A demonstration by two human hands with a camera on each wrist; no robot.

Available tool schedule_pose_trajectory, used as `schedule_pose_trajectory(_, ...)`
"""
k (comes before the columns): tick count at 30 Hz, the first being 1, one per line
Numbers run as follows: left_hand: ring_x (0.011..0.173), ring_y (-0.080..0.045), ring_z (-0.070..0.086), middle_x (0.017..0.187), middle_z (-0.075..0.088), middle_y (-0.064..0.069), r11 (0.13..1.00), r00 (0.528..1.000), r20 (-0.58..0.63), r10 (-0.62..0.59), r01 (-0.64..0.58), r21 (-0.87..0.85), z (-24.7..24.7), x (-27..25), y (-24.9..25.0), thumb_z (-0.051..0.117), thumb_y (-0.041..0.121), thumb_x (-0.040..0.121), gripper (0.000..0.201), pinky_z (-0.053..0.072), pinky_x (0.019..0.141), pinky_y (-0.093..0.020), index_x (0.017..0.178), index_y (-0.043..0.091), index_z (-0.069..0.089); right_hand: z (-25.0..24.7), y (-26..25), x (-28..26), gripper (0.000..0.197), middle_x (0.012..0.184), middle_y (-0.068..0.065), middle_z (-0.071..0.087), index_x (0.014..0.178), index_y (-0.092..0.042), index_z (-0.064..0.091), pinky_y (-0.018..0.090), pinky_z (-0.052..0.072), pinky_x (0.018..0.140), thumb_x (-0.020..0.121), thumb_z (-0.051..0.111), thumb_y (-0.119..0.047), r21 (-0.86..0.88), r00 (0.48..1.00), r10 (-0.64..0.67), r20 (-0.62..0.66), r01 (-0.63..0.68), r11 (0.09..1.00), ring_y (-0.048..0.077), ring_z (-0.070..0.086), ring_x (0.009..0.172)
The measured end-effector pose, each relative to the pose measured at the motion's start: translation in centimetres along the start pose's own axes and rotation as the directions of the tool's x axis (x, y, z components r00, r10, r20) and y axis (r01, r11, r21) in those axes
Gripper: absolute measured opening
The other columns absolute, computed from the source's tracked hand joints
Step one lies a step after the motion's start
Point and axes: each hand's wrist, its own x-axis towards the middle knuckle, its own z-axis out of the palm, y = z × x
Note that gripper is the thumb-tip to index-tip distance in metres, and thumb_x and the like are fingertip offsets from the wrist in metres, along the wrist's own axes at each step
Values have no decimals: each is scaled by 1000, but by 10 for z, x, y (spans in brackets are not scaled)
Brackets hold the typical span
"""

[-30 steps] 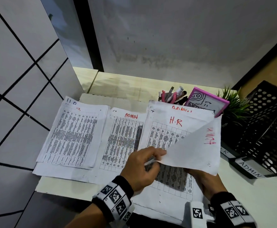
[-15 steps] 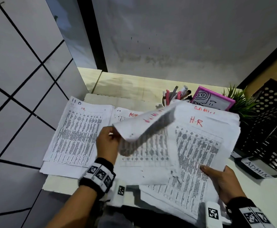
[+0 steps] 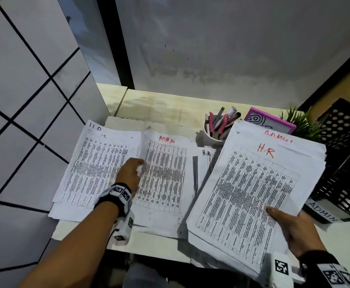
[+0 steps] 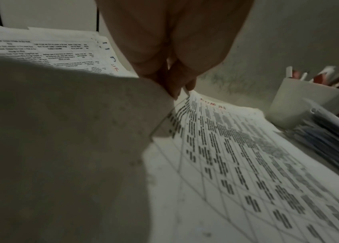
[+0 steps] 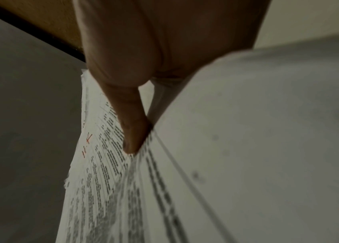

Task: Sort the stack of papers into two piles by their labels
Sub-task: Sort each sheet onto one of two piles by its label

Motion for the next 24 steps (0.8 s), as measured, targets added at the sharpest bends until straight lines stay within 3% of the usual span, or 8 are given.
schedule_pose_trajectory(4, 110, -23, 57, 126, 59, -8, 1000, 997, 72, -23, 23, 3, 11, -4, 3, 36, -23, 81, 54, 42, 79, -19, 115, 10, 62, 8, 4, -2, 61, 107, 16, 72, 114, -2, 63, 26, 59, 68, 55, 78, 2, 34, 999, -4, 35, 3, 999, 20, 73, 84)
schedule_pose_trajectory(6, 104, -22, 57, 129, 57, -12, 997, 994, 83, -72, 73, -12, 16, -9, 6, 39, -20, 83, 46, 44, 70, -16, 107, 12, 62, 13, 4, -4, 49, 102, 12, 74, 117, -2, 61, 26, 59, 66, 70, 66, 14, 46, 999, 2, 43, -4, 999, 20, 73, 82)
schedule_pose_trajectory(9, 123, -26, 48, 151, 30, -12, 997, 998, -16, -67, 67, 45, 23, -23, 17, 48, -11, 86, 30, 42, 82, -19, 101, 11, 61, 22, 0, -6, 53, 93, 7, 76, 110, -3, 62, 22, 57, 62, 59, 73, 9, 18, 998, 7, 60, -9, 1000, 17, 73, 76)
schedule_pose_trajectory(12, 135, -13, 31, 156, 15, 2, 994, 983, -177, 55, -70, -78, 29, -45, 41, 59, 6, 88, 28, 39, 100, -28, 113, 18, 58, 30, -5, -7, 51, 78, 3, 76, 104, -1, 61, 20, 55, 56, 55, 73, 5, 6, 997, 12, 81, -13, 1000, 15, 73, 67)
schedule_pose_trajectory(15, 118, -7, 48, 133, 44, 7, 941, 982, -131, 137, -170, -294, 32, -62, 82, 68, 20, 86, 27, 43, 94, -24, 111, 21, 57, 38, -6, -7, 47, 79, 6, 76, 108, 4, 61, 21, 55, 55, 62, 67, 7, 13, 996, 40, 84, -41, 999, 16, 73, 67)
schedule_pose_trajectory(17, 99, -8, 59, 114, 56, 8, 905, 995, -12, 98, -94, -414, 34, -69, 107, 75, 26, 81, 31, 51, 78, -20, 107, 23, 58, 43, -5, -7, 53, 89, 13, 76, 111, 6, 61, 23, 56, 58, 60, 76, 4, 4, 993, 56, 102, -57, 998, 19, 73, 71)
schedule_pose_trajectory(21, 69, -12, 60, 80, 63, 3, 911, 1000, 24, 9, 2, -412, 42, -72, 126, 81, 24, 73, 23, 49, 57, -23, 85, 21, 62, 50, -3, -7, 100, 92, 11, 76, 112, 4, 62, 23, 57, 63, 24, 98, -26, -41, 991, 46, 125, -41, 998, 20, 74, 79)
schedule_pose_trajectory(24, 63, -10, 55, 70, 59, 5, 926, 1000, -13, 24, -28, -375, 44, -71, 125, 79, 15, 75, 17, 51, 62, -26, 82, 16, 64, 54, -6, -9, 82, 89, 8, 77, 117, 7, 59, 22, 56, 63, 42, 87, -9, -4, 987, 46, 152, -46, 999, 19, 73, 79)
